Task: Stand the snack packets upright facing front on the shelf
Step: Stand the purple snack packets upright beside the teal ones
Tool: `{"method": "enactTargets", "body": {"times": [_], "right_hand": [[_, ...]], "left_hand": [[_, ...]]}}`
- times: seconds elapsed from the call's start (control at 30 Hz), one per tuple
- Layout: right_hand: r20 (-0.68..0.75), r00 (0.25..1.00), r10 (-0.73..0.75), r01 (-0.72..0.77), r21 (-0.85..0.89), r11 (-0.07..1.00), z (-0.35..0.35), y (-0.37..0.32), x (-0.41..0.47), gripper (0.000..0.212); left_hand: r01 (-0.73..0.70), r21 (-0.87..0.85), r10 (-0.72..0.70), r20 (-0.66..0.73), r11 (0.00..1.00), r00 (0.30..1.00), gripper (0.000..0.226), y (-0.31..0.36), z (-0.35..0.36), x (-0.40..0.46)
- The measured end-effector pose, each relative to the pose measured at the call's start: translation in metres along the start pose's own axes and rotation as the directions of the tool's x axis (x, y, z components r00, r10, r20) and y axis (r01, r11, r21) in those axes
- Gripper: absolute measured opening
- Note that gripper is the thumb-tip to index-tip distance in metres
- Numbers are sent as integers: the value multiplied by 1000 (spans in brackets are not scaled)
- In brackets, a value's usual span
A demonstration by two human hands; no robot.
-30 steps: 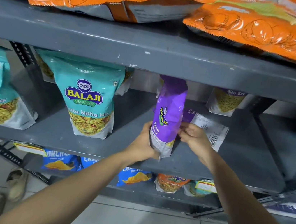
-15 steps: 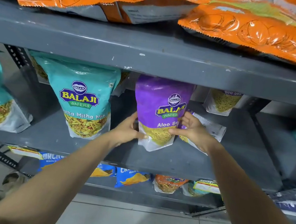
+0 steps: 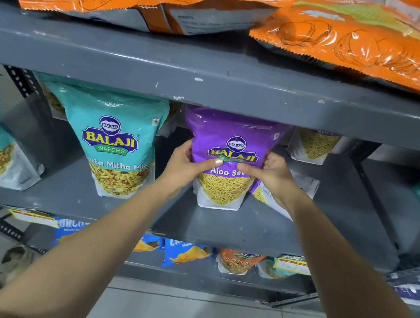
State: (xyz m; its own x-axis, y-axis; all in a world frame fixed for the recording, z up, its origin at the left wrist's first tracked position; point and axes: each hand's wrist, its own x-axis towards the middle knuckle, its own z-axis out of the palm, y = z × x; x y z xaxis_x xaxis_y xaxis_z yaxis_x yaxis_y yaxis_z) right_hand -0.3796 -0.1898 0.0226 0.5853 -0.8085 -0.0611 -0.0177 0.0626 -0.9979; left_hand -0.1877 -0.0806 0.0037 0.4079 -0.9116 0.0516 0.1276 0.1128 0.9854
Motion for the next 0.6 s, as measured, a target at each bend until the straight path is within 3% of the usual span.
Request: {"method": "enactTargets", "body": {"times": [0.07, 0.13, 0.2, 0.3, 0.4, 0.5, 0.6], "right_hand": [[2, 1000, -3, 3, -52, 999, -6, -5, 1, 33], [-14, 999, -28, 27, -69, 997, -23, -10, -1, 17], [-54, 995, -81, 78, -62, 995, -50, -11, -5, 29], [-245, 952, -183, 104, -305, 947, -93, -8, -8, 44], [-314, 918, -244, 6, -602, 799, -130, 3, 3, 23], [-220, 975, 20, -148, -578, 802, -153, 13, 9, 25], [-183, 911, 369, -404, -569, 716, -164, 27, 9, 61]], "left_hand": [[2, 14, 0, -125, 1000, 992, 55, -2, 5, -11], [53, 113, -11, -342, 992, 940, 58, -10, 10, -30], [84, 231, 34, -464, 969, 885, 54, -21, 13, -50], [87, 269, 65, -508, 959, 859, 50, -33, 24, -68], [140, 245, 1, -499, 959, 867, 51, -43, 51, -77], [255, 245, -118, -463, 935, 878, 39, -56, 91, -83], [437, 123, -382, -317, 891, 868, 27, -63, 139, -71]]}}
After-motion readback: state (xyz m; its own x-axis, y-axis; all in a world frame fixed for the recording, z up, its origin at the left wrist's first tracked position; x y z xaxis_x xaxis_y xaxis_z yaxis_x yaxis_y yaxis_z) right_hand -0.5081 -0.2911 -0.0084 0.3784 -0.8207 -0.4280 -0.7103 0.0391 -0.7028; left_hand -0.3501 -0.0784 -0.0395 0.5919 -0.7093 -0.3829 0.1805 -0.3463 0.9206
